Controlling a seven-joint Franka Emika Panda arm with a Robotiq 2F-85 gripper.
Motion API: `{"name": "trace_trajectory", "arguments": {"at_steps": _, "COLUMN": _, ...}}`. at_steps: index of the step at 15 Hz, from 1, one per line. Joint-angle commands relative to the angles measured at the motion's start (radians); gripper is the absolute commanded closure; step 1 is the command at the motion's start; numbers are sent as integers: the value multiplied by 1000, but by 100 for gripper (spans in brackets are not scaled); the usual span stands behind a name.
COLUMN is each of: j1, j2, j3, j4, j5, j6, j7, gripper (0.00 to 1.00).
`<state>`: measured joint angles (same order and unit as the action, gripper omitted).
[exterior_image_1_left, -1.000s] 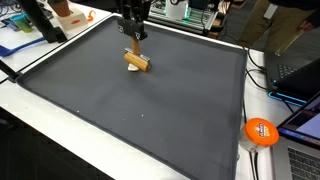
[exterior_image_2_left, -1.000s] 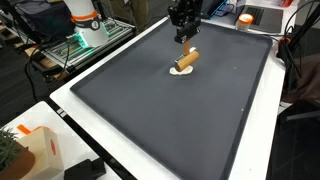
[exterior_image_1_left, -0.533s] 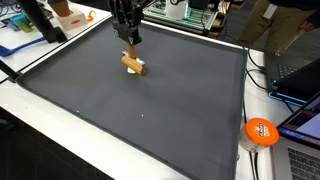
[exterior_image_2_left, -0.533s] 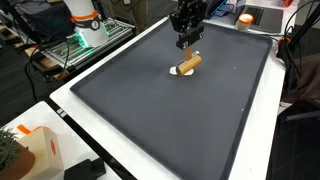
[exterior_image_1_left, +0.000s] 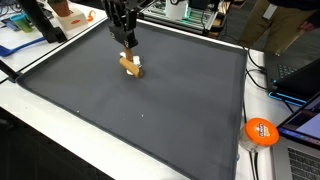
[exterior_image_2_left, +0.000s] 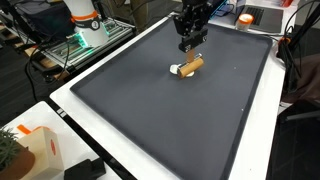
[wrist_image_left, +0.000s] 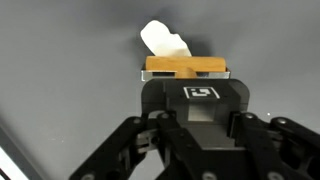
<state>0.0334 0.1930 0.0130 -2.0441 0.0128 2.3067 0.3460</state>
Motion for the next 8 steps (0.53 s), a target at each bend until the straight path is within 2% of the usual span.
{"name": "trace_trajectory", "arguments": {"at_steps": 1, "j1": 15, "j2": 66, "j3": -22, "j4": 16, "j5": -35, "j6": 18, "j7": 59, "gripper": 78}}
{"name": "trace_trajectory", "arguments": {"at_steps": 4, "j1": 24, "j2": 84, "j3": -29, "j4": 34, "j5": -58, "j6": 6, "j7": 95, "gripper": 78}}
{"name": "trace_trajectory", "arguments": {"at_steps": 8, "j1": 41, "j2": 56, "j3": -39, "j4": 34, "j5": -106, "j6": 45, "j7": 145, "gripper": 78}}
